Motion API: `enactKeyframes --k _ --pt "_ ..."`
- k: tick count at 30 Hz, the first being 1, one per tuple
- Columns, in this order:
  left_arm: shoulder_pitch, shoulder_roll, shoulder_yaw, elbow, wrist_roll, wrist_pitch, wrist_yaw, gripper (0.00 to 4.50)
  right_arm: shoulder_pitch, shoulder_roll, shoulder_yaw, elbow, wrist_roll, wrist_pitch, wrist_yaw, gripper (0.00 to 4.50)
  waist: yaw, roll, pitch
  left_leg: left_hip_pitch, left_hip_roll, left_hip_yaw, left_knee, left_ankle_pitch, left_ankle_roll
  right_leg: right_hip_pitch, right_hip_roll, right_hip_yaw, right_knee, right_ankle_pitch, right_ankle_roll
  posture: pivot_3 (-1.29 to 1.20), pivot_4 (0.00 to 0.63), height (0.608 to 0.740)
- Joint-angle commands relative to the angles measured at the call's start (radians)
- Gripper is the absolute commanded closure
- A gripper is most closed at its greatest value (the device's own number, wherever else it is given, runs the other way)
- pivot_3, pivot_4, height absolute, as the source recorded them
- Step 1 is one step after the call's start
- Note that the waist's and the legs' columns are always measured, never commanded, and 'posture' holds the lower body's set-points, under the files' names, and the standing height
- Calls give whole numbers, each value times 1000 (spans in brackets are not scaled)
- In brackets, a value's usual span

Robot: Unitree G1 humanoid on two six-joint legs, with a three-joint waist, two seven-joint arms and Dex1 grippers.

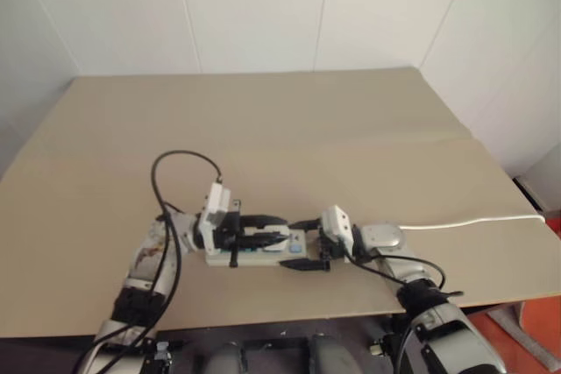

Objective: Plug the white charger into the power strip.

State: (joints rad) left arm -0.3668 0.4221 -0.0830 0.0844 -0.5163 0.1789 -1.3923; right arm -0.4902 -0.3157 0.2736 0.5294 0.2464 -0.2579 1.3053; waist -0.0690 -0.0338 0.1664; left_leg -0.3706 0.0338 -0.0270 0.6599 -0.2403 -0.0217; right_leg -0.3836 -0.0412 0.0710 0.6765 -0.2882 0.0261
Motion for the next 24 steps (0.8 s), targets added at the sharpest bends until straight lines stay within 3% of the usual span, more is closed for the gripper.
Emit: enactKeyframes --k 1,15,24 --pt "7 5 4 -18 -15 1 -8 3435 24 -16 15 33 -63 25 -27 1080 0 0 0 0 0 0 0 0 0 0 0 0 0 0 0 0 150 740" --pt "13 -19 -23 -10 -13 7 -14 3435 43 -38 9 0 -61 46 -27 1080 5 0 0 -2 0 0 -1 0 0 0 0 0 -3 0 0 0 150 740" --pt "30 34 -36 105 77 -116 -65 3435 41 -41 7 -4 -61 53 -28 1080 4 0 0 -2 0 0 -2 0 0 0 -1 -1 -5 0 0 0 150 740"
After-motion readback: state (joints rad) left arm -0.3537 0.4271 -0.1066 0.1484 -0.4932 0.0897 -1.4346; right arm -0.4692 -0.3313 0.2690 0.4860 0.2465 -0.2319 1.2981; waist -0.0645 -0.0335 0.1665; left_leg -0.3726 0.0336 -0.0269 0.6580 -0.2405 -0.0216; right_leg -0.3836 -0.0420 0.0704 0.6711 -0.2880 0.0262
